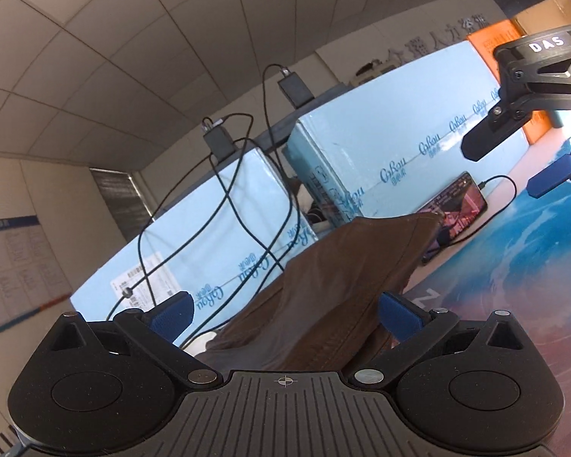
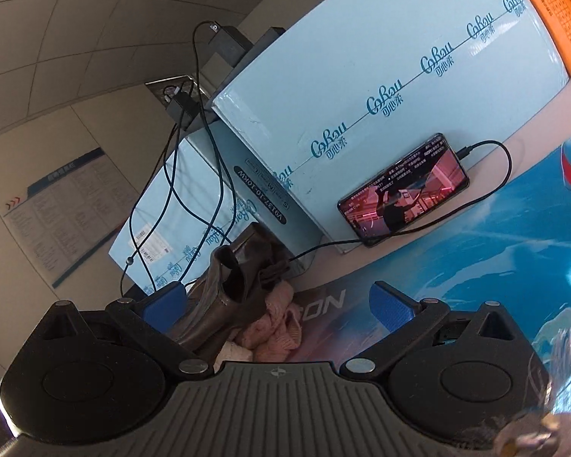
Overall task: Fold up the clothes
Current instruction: 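Lift both tools and reach toward the brown leather jacket pile, then grasp the brown leather jacket with the right tool while the left tool pinches its edge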
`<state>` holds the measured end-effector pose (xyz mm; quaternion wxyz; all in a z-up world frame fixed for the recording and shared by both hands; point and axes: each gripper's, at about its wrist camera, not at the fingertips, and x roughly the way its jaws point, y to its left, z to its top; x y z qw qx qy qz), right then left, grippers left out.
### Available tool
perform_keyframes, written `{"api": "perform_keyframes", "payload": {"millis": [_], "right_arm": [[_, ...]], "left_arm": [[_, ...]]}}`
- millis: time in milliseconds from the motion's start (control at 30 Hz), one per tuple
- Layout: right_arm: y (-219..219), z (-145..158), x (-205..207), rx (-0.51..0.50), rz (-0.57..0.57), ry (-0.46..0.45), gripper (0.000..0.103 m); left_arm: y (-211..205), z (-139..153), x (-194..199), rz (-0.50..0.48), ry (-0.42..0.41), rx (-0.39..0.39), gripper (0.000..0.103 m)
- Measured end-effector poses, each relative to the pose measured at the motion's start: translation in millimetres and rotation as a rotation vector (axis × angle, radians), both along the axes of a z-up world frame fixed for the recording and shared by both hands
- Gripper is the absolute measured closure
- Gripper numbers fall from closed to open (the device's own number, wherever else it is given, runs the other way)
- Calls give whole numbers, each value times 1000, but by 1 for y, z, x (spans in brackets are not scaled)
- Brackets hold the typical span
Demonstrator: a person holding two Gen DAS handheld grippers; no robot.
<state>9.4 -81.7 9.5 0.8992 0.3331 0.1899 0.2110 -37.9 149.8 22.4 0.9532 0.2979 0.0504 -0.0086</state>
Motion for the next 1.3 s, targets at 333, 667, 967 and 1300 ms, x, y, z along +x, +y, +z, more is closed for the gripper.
{"api": "perform_keyframes", "payload": {"millis": [333, 667, 967, 1300], "right_arm": [[5, -9, 17, 73, 21, 76, 0], [69, -13, 70, 137, 138, 145, 0], [125, 1, 112, 10, 91, 188, 77], [156, 43, 60, -58, 239, -191, 83]], "left_arm": [[17, 9, 50, 78, 101, -292, 21], [108, -4, 50, 26, 169, -811, 78], [116, -10, 53, 49, 160, -871, 87], [98, 0, 22, -1, -112, -793, 97]]}}
